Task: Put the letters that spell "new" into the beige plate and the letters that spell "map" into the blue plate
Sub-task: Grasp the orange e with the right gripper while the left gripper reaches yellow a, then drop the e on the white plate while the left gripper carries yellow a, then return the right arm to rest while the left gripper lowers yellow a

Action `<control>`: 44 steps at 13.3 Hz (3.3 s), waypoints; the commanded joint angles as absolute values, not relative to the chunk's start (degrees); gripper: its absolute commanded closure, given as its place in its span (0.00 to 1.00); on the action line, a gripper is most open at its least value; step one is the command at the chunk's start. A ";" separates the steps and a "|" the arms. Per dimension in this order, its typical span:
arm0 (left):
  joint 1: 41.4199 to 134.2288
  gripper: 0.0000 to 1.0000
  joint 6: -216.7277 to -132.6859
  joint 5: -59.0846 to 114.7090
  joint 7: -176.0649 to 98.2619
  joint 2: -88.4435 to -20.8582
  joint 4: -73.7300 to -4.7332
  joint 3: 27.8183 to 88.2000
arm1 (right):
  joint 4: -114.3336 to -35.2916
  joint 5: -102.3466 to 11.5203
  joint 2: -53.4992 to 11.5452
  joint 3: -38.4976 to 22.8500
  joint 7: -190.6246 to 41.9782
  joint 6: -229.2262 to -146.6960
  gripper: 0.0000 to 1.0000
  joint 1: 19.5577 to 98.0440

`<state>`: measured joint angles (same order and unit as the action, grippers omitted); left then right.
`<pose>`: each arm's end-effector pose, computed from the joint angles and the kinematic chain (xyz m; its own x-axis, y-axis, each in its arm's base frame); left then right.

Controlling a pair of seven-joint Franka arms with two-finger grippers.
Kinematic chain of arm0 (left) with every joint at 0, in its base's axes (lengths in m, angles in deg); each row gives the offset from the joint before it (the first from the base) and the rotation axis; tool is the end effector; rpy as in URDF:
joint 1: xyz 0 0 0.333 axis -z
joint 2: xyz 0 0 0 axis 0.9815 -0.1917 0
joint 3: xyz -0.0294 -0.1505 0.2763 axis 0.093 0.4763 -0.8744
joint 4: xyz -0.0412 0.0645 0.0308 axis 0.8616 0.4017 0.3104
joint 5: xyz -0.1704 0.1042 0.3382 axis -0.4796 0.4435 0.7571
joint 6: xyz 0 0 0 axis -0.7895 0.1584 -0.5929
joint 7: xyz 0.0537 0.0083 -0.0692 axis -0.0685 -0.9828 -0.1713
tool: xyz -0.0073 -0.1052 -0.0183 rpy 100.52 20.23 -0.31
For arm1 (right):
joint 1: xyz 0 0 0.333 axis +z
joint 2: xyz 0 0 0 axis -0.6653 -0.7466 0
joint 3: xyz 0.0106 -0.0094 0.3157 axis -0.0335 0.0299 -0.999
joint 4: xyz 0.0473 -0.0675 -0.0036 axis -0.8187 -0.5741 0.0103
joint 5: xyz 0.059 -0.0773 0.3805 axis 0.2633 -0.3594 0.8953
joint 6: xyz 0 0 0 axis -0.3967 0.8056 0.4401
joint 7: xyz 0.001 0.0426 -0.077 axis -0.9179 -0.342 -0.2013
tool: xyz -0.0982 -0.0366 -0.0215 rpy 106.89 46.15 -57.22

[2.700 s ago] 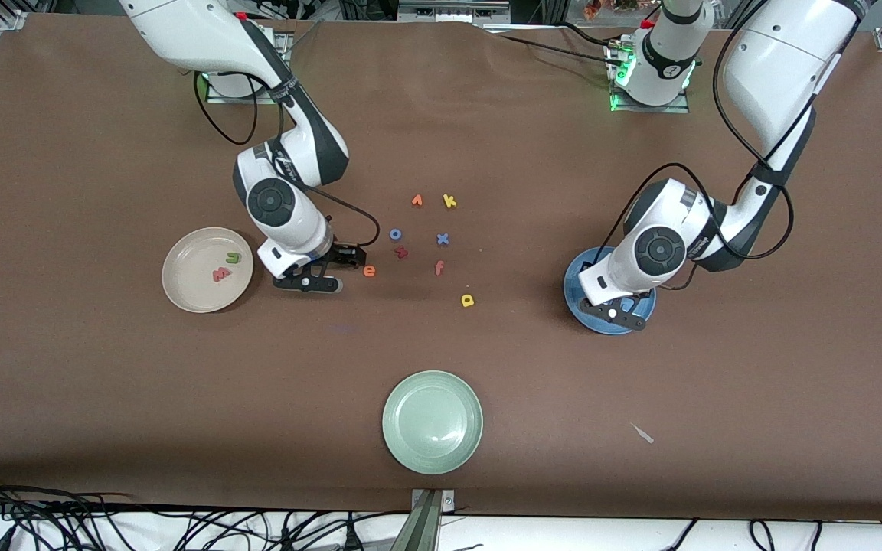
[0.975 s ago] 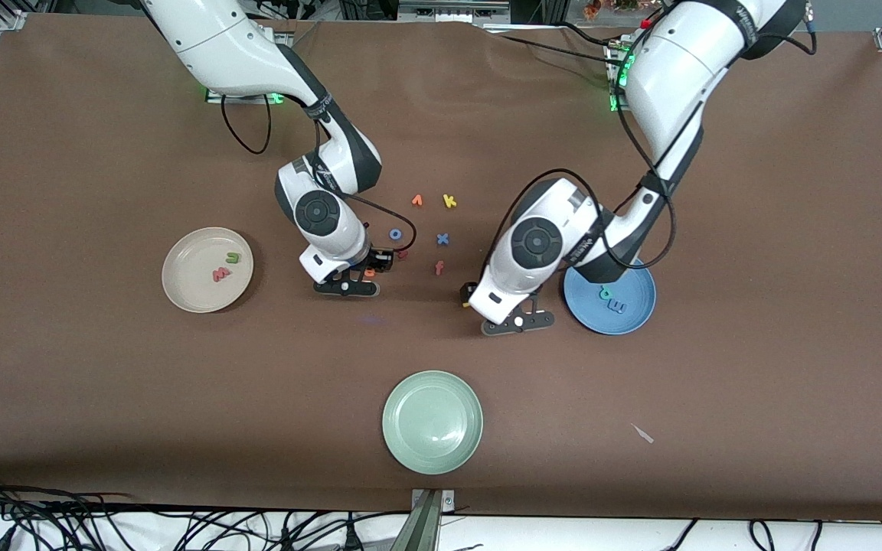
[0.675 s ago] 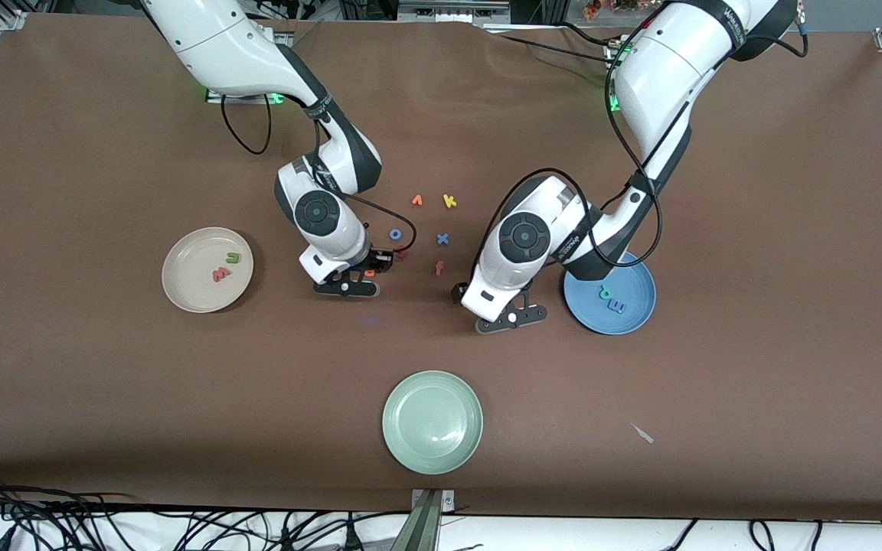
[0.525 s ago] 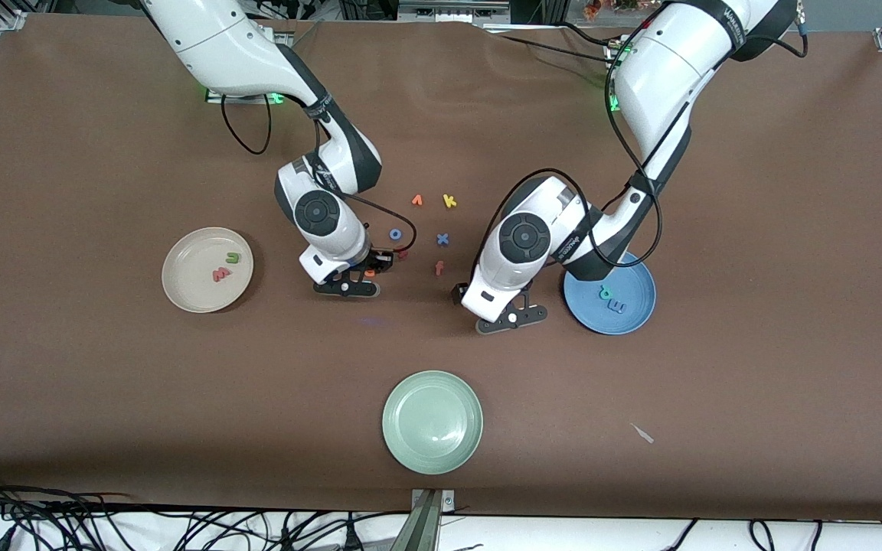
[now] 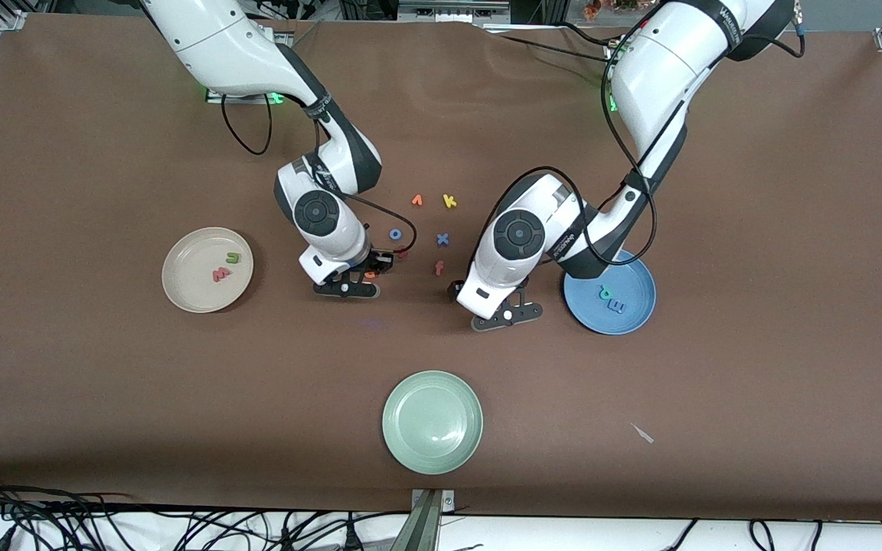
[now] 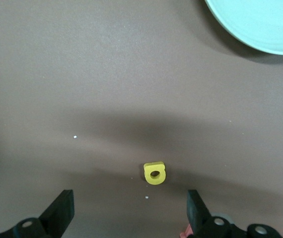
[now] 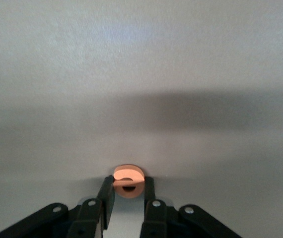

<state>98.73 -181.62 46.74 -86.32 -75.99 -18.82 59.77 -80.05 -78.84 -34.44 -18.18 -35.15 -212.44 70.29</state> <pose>0.6010 -0.4208 0.2429 0.9654 0.2476 -0.0821 0.2535 -0.9647 0.0710 0.5420 0.3549 0.1818 0.9950 -0.0727 -0.0688 -0.0770 -0.9951 -0.0622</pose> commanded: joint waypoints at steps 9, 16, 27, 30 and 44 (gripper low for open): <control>101.36 0.00 -182.70 46.12 -86.94 -78.07 -17.39 58.93 | -83.18 -79.09 -26.00 -8.54 -50.02 -198.29 0.80 69.12; 102.50 0.21 -187.33 46.38 -86.94 -80.97 -17.04 58.76 | -89.87 -79.01 -22.91 2.18 -67.52 -198.29 0.80 69.12; 103.12 0.36 -190.87 49.46 -87.65 -82.11 -18.01 57.17 | -81.90 -78.39 -22.21 4.75 -66.74 -184.00 0.00 68.95; 103.56 0.44 -190.87 49.81 -88.52 -82.47 -18.01 57.09 | -76.44 -78.39 -21.42 4.31 -66.74 -175.81 0.00 69.12; 100.75 0.92 -181.06 51.83 -83.73 -77.64 -17.92 56.73 | -64.45 -83.73 -6.94 -5.59 -70.26 -152.05 0.00 58.61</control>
